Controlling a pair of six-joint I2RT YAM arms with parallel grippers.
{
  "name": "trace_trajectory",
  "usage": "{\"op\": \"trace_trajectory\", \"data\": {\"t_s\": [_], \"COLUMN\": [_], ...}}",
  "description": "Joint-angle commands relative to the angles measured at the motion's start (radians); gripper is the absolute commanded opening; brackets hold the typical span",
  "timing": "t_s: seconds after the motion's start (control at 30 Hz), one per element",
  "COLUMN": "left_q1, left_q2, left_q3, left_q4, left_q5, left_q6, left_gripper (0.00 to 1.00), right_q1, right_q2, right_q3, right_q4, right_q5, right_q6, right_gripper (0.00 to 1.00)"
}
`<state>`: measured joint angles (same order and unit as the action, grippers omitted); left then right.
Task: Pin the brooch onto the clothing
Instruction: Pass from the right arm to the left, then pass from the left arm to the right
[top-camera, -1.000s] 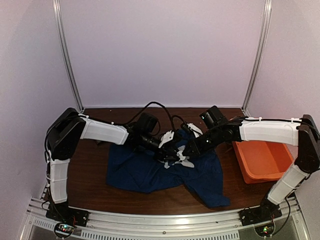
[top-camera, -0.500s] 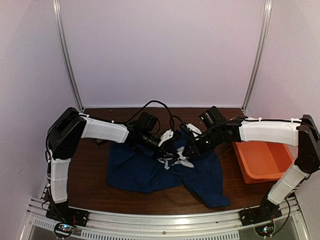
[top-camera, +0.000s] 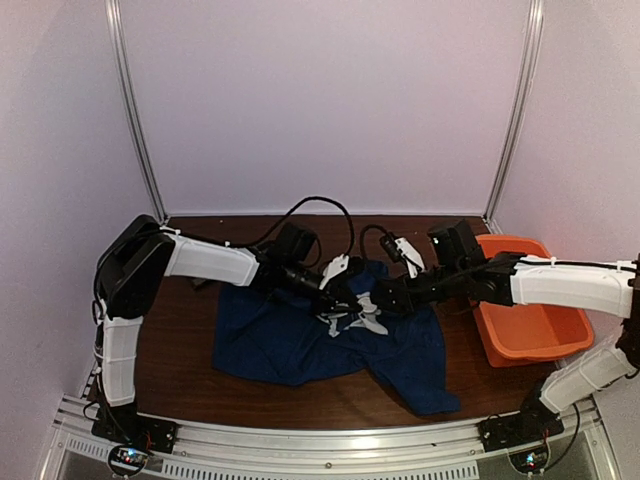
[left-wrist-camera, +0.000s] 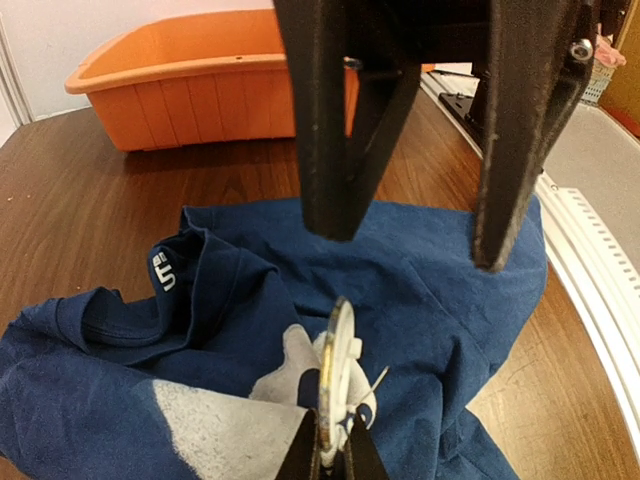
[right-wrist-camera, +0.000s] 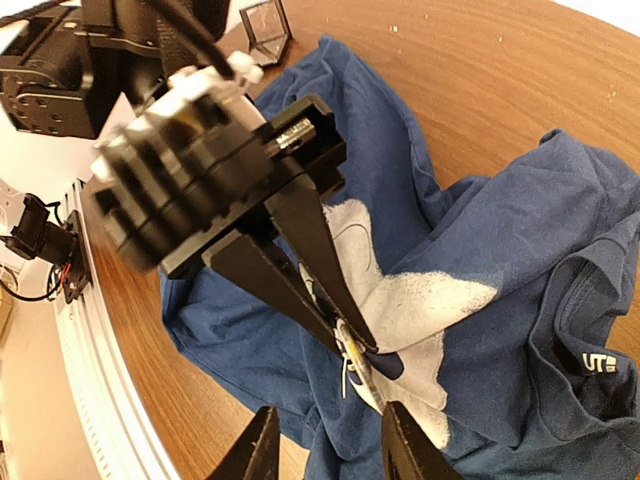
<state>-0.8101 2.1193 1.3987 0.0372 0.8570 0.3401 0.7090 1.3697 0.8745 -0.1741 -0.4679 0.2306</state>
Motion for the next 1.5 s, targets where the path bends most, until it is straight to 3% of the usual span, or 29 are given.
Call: {"op": "trace_trajectory", "data": {"t_s": [0.0,0.17,0.33,0.63,0.83,1.47], "left_q1": [0.009,0.009,0.009,0.010,0.011,0.017], "left_q2": [0.018,0.014,0.005,-0.013,-0.022,-0.058], "left_q3": [-0.007,-0.006,-0.012,-0.043,-0.045,-0.013], "left_q4": [0.091,0.108,0.113,0.149,0.126,0.003], "left_q5": [0.037,0.052,0.060,0.091,0.112,0.161], "left_q6": [-0.089,-0.149,-0.187,-0.263,-0.286,-0.296], "left_gripper": [0.00,0.00,0.00,0.00,0.00,0.00], "right_q1": [-0.005,-0.006,-0.007,-0.021,-0.037,-0.073], "right_q2": [-0.049,-0.097,-0.160,-0.110,-0.016,0.093], "right_q3": [-0.077,-0.212,-0.331,-0.368,-0.326,-0.256], "right_q4": [0.138,0.371,0.578,0.790,0.815,0.672], "right_q5": [0.045,0.022,0.051,-0.012,-0.099,-0.225], "right_q6": [-0.025,-0.008,0.028,0.053,0.065,0.053], "right_gripper": [0.38,0.41,0.50,0.48,0.42,0.30]}}
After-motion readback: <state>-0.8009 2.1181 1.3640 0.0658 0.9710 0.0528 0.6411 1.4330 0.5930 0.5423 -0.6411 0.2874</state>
